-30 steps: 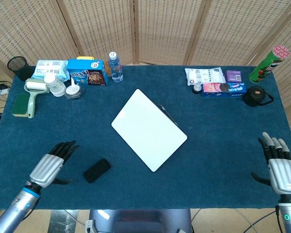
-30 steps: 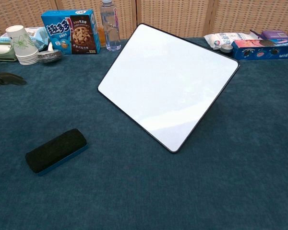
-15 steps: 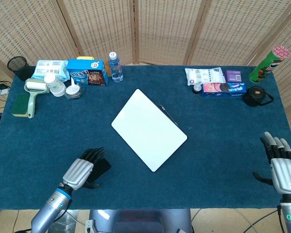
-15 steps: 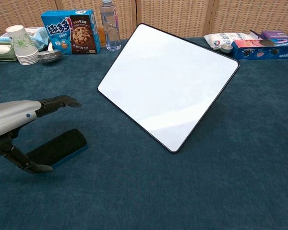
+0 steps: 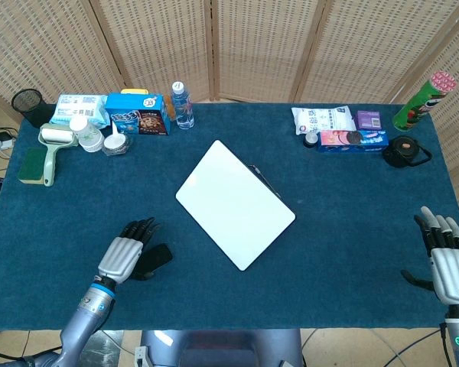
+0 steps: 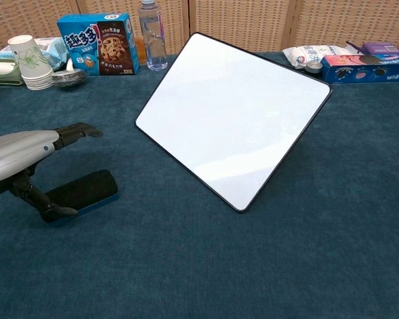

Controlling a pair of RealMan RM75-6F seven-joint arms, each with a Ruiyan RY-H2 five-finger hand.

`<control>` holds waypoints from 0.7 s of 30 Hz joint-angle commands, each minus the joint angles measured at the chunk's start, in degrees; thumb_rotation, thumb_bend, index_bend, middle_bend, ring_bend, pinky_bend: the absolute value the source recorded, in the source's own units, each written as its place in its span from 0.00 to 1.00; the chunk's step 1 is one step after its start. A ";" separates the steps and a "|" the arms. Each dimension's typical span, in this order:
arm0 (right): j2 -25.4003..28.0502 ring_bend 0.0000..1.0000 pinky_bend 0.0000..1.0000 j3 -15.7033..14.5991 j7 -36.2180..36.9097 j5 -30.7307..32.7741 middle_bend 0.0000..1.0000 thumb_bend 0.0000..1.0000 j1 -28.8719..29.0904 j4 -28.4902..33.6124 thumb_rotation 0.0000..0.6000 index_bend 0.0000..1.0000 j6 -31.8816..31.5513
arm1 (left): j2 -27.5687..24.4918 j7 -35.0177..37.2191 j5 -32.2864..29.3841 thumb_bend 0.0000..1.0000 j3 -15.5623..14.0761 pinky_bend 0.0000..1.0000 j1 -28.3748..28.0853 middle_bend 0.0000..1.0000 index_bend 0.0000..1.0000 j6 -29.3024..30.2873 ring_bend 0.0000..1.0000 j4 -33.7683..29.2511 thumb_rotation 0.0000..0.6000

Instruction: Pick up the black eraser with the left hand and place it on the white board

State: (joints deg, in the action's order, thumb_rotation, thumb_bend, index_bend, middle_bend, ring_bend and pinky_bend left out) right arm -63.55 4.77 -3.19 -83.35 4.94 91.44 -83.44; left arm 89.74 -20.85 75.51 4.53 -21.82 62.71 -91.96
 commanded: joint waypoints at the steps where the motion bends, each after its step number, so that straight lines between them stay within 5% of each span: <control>1: 0.00 0.00 0.00 0.02 0.03 0.05 0.00 0.00 0.02 0.03 1.00 0.03 0.04 | 0.37 0.95 -1.58 0.06 1.59 0.04 -0.81 0.00 0.00 0.16 0.00 2.22 1.00; 13: 0.04 0.00 0.00 -0.04 0.37 0.21 0.00 0.00 0.19 0.01 1.00 0.03 0.53 | 0.40 0.18 -5.89 0.06 3.56 0.04 -1.76 0.01 0.00 1.57 0.00 3.81 1.00; 19: 0.18 0.00 0.00 -0.16 0.55 0.07 0.00 0.00 0.18 0.08 1.00 0.03 0.59 | 1.62 -3.29 -7.65 0.06 2.70 0.05 -2.49 0.11 0.04 1.27 0.02 4.11 1.00; 21: 0.22 0.00 0.00 -0.14 0.61 0.13 0.00 0.00 0.19 0.08 1.00 0.03 0.62 | 1.99 -4.01 -7.84 0.06 2.48 0.14 -2.77 0.16 0.11 1.21 0.07 4.29 1.00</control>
State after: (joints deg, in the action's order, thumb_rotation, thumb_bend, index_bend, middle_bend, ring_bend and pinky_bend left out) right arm -63.32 4.63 -2.57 -83.21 5.13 91.51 -82.82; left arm 91.45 -24.52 67.91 7.22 -24.36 64.03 -87.81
